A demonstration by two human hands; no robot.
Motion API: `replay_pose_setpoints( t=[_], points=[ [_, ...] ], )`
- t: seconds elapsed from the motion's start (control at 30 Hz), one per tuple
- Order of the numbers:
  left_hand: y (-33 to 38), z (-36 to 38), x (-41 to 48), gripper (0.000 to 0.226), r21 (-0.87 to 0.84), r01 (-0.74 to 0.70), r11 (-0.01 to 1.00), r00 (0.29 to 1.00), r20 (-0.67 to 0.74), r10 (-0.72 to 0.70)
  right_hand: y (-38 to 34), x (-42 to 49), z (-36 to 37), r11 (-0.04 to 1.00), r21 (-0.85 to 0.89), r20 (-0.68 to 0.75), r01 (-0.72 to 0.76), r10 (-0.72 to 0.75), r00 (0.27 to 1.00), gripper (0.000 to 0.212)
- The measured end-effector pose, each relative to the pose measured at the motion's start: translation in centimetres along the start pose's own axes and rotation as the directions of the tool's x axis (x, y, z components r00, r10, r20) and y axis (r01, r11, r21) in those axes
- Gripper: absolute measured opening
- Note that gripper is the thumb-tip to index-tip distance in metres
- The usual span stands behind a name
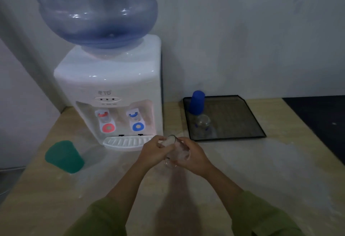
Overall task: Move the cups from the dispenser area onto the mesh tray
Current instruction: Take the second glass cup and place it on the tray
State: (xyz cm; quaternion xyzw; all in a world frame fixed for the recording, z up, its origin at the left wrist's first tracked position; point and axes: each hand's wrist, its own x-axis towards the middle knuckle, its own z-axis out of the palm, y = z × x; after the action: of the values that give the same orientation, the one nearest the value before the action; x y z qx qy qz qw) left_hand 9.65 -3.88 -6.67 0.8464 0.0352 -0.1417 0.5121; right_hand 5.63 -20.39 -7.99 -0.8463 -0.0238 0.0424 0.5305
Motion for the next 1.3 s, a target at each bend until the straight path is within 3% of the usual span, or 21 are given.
replay_pose_setpoints(
  t=[0.13, 0.2, 0.3, 0.4, 0.5, 0.57, 0.7, 0.83, 0.93, 1.07, 1.2, 1.3],
  points=[
    [4.4, 5.5, 1.9, 0.050, -0.062, -0.014, 0.998, 1.000, 0.025, 0.016, 2.1, 0.2, -6.9, 0.928, 0.340, 0.021, -0.152, 0.154, 0.988, 0.052],
    [5.7, 6.9, 2.1, 0.053, -0.118, -0.016, 0.993, 0.999, 0.040, 0.021, 2.7, 0.5, -8.5, 0.817, 0.490, 0.087, -0.303, 0.300, 0.950, 0.046],
    [6.2, 8.0, 2.1, 0.041, -0.184, -0.028, 0.983, 0.997, 0.071, 0.042, 3.3, 0.5, -9.2, 0.621, 0.703, 0.132, -0.347, 0.365, 0.922, 0.033],
    [6.3, 9.1, 2.6, 0.026, -0.232, -0.051, 0.971, 0.982, 0.164, 0.091, 4.5, 0.6, -10.9, 0.604, 0.738, 0.097, -0.301, 0.346, 0.933, 0.024],
    [6.7, 10.9, 3.6, 0.033, -0.191, -0.046, 0.981, 0.958, 0.270, 0.097, 6.4, 1.4, -14.1, 0.641, 0.708, 0.080, -0.296, 0.343, 0.936, 0.025],
    [6.3, 11.6, 4.4, 0.036, -0.108, -0.062, 0.992, 0.970, 0.227, 0.086, 7.6, 2.1, -16.1, 0.693, 0.648, 0.071, -0.317, 0.360, 0.930, 0.033],
    [4.8, 12.2, 6.1, 0.012, 0.069, -0.102, 0.992, 0.992, -0.064, 0.107, 8.7, 4.1, -19.8, 0.829, 0.459, -0.026, -0.321, 0.373, 0.927, 0.036],
    [3.0, 12.3, 7.3, 0.040, 0.320, -0.077, 0.944, 0.980, -0.152, 0.131, 8.9, 6.8, -21.2, 0.927, 0.248, -0.145, -0.283, 0.324, 0.935, 0.052],
    [2.4, 12.6, 7.7, 0.060, 0.357, -0.045, 0.933, 0.990, -0.107, 0.089, 9.1, 9.0, -21.2, 0.973, -0.095, -0.215, -0.208, 0.184, 0.959, 0.064],
    [2.0, 12.9, 8.3, 0.058, 0.428, -0.102, 0.898, 0.994, 0.000, 0.113, 9.1, 10.8, -20.6, 0.787, -0.615, -0.002, -0.043, 0.054, 0.999, 0.069],
    [1.7, 13.0, 8.9, 0.062, 0.448, -0.077, 0.891, 0.995, -0.021, 0.097, 9.3, 11.8, -19.7, 0.651, -0.744, 0.190, 0.149, -0.008, 0.982, 0.065],
    [1.5, 13.2, 9.2, 0.060, 0.465, -0.081, 0.882, 0.994, -0.027, 0.106, 10.0, 12.0, -19.1, 0.585, -0.782, 0.241, 0.218, -0.039, 0.970, 0.063]
  ],
)
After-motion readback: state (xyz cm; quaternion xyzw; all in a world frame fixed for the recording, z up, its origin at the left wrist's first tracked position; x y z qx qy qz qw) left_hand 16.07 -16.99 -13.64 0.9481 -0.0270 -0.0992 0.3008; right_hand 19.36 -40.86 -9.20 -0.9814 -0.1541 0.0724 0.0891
